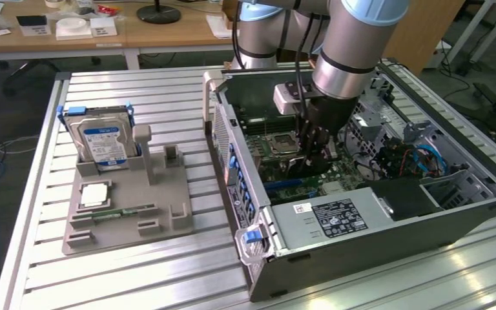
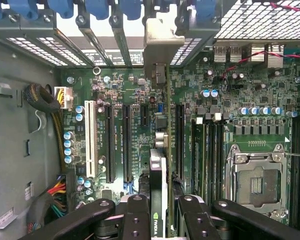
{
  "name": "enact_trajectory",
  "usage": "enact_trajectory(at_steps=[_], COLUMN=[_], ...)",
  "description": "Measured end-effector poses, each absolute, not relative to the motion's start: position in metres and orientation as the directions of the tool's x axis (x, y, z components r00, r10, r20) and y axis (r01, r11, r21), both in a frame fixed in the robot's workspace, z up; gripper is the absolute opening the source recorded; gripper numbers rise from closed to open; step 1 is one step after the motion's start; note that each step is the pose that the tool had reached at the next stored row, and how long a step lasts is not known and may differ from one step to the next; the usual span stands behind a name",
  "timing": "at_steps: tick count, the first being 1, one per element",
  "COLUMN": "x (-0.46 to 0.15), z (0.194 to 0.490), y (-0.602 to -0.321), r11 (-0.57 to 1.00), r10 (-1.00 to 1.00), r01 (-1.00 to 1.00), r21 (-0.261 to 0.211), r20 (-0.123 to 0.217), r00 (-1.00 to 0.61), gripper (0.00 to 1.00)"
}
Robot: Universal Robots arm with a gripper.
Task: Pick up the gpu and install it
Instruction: 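Insert the gpu into the slot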
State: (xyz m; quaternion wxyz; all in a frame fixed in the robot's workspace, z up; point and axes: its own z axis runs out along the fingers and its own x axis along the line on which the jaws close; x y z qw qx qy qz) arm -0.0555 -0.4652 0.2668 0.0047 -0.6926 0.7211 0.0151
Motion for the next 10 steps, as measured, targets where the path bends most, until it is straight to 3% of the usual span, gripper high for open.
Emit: enact_trajectory(at_steps=[10], x=[-0.06], z=[0.2666], y=[-0.4649], r11=[0.04], r10=[-0.999], r01=[-0.999], r21=[0.015], r20=[-0.028], r00=[-0.04], gripper=[0.26])
